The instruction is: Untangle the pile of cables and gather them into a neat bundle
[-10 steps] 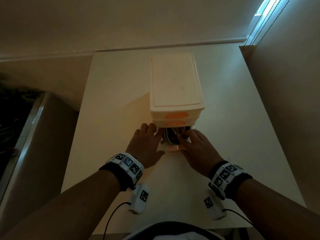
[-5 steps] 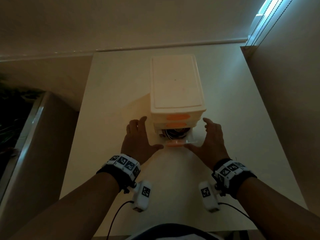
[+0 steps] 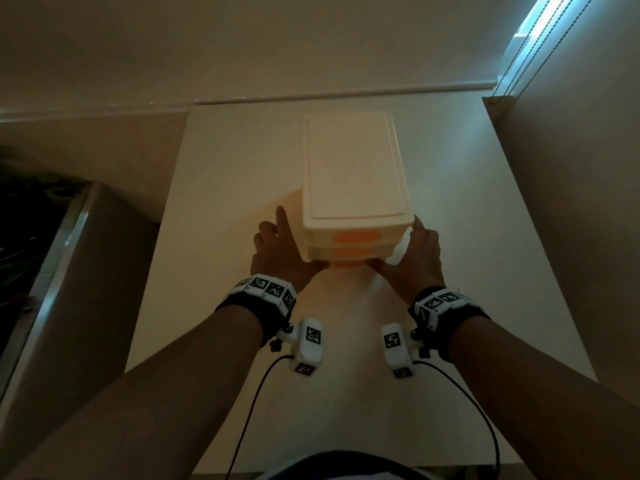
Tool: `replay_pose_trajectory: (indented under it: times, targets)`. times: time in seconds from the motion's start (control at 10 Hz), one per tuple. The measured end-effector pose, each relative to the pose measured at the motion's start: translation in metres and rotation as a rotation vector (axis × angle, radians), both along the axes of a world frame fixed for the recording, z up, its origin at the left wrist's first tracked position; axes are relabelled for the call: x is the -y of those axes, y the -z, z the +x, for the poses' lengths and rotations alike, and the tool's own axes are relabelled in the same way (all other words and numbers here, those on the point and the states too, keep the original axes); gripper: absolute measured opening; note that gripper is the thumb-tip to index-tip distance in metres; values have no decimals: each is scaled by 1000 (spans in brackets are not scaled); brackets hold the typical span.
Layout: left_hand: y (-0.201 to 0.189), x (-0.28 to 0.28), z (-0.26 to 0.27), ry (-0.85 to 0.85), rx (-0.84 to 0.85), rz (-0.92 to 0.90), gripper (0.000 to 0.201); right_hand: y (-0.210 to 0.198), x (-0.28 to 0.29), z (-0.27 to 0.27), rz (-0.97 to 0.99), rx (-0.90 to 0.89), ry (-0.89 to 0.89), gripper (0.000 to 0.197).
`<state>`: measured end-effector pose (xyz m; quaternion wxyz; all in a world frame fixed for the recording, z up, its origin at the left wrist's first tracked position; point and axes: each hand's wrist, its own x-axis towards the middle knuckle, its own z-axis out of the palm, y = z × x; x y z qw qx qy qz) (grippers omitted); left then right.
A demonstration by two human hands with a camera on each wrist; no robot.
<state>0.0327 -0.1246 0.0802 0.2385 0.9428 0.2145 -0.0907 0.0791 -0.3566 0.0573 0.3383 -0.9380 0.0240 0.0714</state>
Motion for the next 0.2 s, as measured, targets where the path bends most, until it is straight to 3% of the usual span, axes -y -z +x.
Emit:
replay_pose_trajectory:
  times: [0.2]
  targets:
    - [-1,-9,-10,-15,36,-45,126,0,14,-2,51,-74,30,98]
